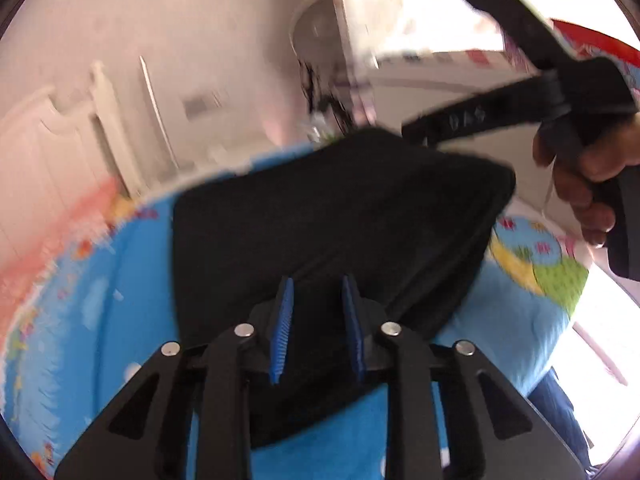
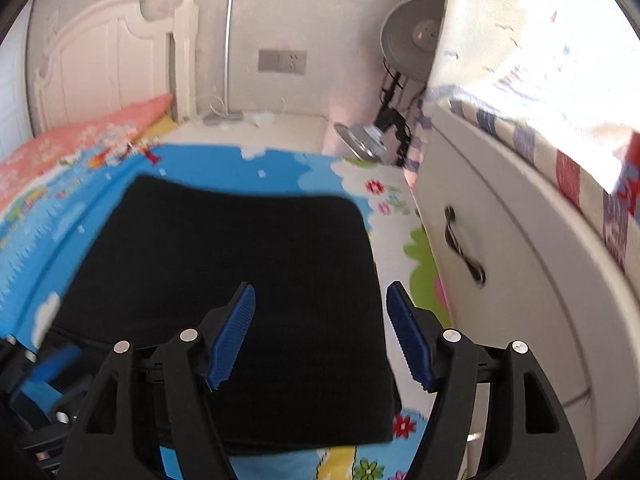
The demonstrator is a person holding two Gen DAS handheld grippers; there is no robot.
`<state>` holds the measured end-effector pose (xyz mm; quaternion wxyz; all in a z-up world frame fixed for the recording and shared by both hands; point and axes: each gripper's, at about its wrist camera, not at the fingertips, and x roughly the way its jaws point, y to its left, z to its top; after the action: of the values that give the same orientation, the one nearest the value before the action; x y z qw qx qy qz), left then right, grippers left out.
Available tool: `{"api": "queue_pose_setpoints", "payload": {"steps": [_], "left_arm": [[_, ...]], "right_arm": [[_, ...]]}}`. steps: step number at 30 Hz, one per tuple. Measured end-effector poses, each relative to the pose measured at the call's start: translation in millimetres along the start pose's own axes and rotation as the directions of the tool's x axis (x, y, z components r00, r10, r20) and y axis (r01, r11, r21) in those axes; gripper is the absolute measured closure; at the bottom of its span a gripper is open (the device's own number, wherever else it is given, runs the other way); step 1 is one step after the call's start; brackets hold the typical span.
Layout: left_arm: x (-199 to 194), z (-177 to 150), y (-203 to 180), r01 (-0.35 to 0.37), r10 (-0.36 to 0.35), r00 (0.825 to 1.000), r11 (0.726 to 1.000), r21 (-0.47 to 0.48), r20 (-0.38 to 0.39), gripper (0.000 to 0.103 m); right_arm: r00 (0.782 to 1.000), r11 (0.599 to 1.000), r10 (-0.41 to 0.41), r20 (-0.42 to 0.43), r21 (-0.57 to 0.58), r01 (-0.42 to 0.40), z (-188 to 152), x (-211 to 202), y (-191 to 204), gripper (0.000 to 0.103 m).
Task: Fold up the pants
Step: 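Lower the folded pants onto the bed and open both tools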
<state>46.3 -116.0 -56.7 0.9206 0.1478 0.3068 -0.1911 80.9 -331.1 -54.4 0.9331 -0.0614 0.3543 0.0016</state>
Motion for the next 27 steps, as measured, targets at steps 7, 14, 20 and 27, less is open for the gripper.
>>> {"api": "queue_pose_setpoints", "payload": {"steps": [7, 14, 20, 27], "left_arm": [[-7.8, -13.5, -10.0, 0.004, -0.005, 0.999, 0.999, 0.034, 0.031, 0.080], [11.2, 11.0, -31.3, 0.030, -0.038, 0.993, 0.997, 0.069, 0.114, 0.048], [20.4, 45.3, -20.3, 0.161, -0.161, 0.987, 0.987, 0.009, -0.012, 0.080], [102.1, 165.4, -28.9, 0.256, -0.255, 0.965, 0.967, 0.003, -0.061, 0.092]], "right_arm": [[0.998, 0.996, -0.006, -0.060, 0.084, 0.012, -32.1, 31.1, -22.6, 0.030], [0.998, 0.978, 0.045, -0.035, 0.203, -0.037, -44.2, 39.1, -35.7, 0.022], [0.998, 0.972, 0.052, -0.023, 0.229, -0.045, -47.8, 40.3, -35.5, 0.022], [0.999, 0.967, 0.043, -0.033, 0.252, -0.033, -48.6, 38.6, -33.2, 0.021]]}}
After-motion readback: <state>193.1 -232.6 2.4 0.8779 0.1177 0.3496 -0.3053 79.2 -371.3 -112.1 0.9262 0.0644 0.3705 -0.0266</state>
